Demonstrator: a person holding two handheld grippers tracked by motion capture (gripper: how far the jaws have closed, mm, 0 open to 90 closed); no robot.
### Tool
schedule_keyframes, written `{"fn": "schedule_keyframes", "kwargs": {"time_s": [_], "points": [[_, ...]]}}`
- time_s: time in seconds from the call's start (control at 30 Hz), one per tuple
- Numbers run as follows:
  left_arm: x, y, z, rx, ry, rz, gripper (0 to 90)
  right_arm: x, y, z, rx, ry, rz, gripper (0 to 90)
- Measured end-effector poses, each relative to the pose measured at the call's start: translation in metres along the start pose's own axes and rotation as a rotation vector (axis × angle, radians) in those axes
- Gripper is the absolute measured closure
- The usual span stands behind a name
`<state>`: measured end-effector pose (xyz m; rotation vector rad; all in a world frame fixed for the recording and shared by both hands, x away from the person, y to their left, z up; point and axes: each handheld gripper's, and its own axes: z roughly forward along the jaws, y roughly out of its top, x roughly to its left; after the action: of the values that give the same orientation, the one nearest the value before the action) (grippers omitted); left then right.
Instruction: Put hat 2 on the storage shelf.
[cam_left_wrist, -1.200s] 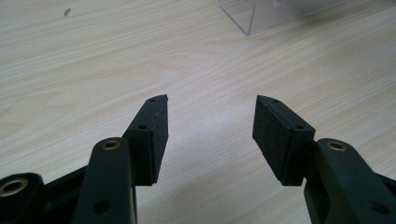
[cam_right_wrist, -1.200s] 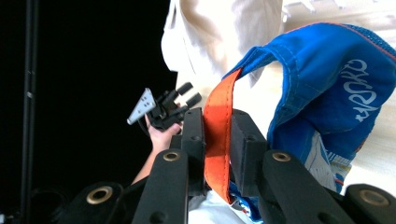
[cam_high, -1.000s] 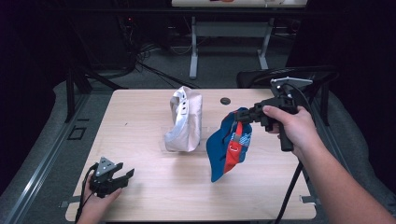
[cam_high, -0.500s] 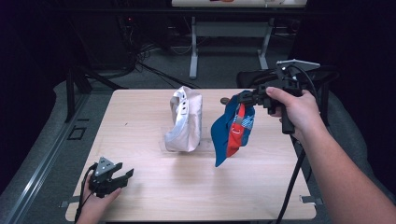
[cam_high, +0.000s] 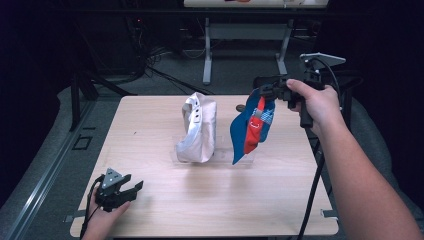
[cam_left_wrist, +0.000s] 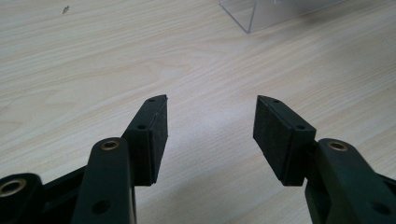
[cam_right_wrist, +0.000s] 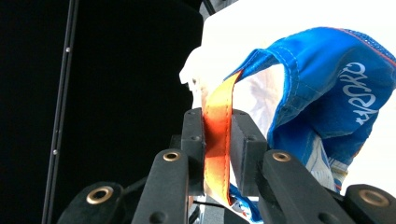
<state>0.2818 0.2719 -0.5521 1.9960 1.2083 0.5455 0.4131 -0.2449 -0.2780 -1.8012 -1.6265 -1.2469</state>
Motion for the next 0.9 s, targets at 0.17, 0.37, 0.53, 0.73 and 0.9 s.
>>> {"fn": "schedule_keyframes", "kwargs": {"time_s": [0.17,0.37,0.53,0.73,0.9], "points": [[0.002,0.0,0.0,-0.001,0.001,-0.005,45.5,-0.003,0.01,0.007,-0.005,-0.022,0.012,77.4],[0.002,0.0,0.001,-0.001,0.001,0.0,45.5,-0.006,0.016,0.012,-0.017,-0.032,0.018,77.4],[0.003,0.0,0.0,-0.002,0.002,0.002,45.5,-0.009,0.02,0.011,-0.022,-0.03,0.025,77.4],[0.004,0.0,0.0,0.002,0.002,-0.004,45.5,-0.012,0.023,0.005,-0.032,-0.047,0.027,77.4],[0.004,0.0,0.001,0.001,0.001,-0.001,45.5,-0.013,0.025,0.0,-0.045,-0.06,0.024,77.4]]}}
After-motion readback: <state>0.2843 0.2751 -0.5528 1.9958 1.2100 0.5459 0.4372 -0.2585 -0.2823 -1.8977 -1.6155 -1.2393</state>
